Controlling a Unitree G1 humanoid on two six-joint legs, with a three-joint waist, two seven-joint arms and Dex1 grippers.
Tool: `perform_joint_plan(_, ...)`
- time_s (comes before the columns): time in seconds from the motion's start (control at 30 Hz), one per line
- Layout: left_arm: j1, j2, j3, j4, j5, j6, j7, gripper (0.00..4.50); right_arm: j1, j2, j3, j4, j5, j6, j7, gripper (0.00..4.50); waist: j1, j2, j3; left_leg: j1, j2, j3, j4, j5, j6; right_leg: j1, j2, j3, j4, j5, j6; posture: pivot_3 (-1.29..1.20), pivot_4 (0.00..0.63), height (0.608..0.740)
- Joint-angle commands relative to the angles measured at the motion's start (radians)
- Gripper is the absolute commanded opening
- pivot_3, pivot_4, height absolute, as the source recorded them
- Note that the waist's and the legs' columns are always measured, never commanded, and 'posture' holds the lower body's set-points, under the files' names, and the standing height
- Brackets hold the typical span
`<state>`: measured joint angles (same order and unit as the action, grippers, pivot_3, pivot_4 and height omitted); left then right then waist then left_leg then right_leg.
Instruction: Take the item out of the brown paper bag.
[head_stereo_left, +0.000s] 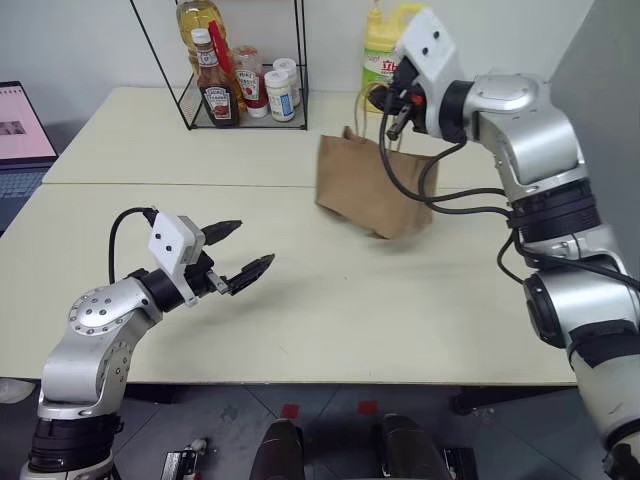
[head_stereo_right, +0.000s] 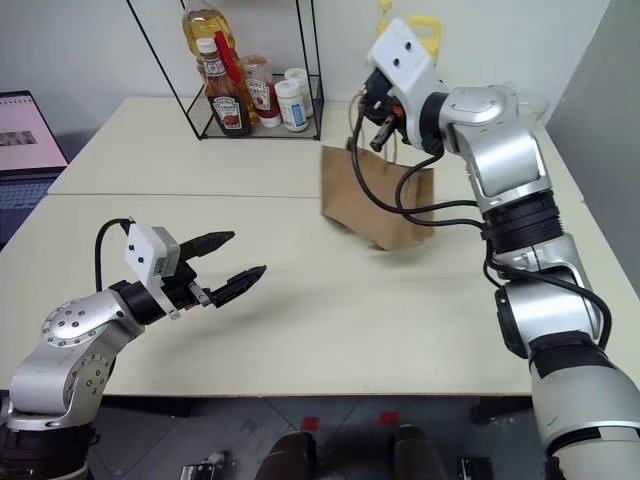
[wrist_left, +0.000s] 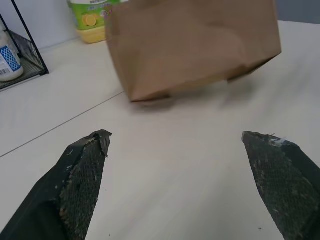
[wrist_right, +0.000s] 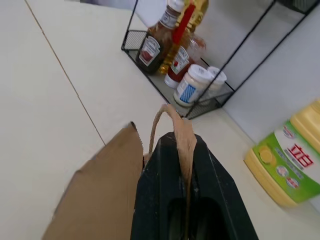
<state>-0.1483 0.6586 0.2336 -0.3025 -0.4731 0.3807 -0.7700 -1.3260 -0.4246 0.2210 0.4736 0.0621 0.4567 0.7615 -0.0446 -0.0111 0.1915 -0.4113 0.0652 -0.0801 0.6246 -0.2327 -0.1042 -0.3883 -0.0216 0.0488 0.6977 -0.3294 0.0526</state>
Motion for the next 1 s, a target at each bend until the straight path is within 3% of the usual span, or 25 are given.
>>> perform_joint_plan(0.03, 0.000, -0.004, 0.028, -0.021, -0.007, -0.021, 0.016, 4.50, -0.077, 0.022, -0.036, 0.004, -0.006, -0.075, -0.010, 0.04, 0.000, 0.000, 0.000, 0.000, 0.000, 0.000, 0.000, 0.000, 0.000, 0.000, 0.000, 0.000, 0.000, 0.000, 0.000, 0.00, 0.150, 0.740)
perform_joint_plan(0.43, 0.041, -0.003, 0.051, -0.037, -0.017, -0.015, 0.033, 4.50, -0.113, 0.181, -0.016, 0.044, -0.011, -0.112, -0.009, 0.04, -0.004, 0.000, 0.000, -0.001, 0.000, 0.000, 0.000, 0.000, 0.000, -0.001, 0.000, -0.001, 0.000, 0.000, 0.000, 0.00, 0.150, 0.740)
perform_joint_plan(1.0, 0.049, -0.007, 0.056, -0.043, -0.014, -0.026, 0.046, 4.50, -0.109, 0.255, 0.006, 0.062, -0.050, -0.120, -0.009, 0.04, -0.005, 0.000, 0.000, -0.001, 0.000, 0.000, 0.000, 0.000, 0.000, -0.001, 0.000, -0.001, 0.001, 0.000, 0.000, 0.00, 0.150, 0.740)
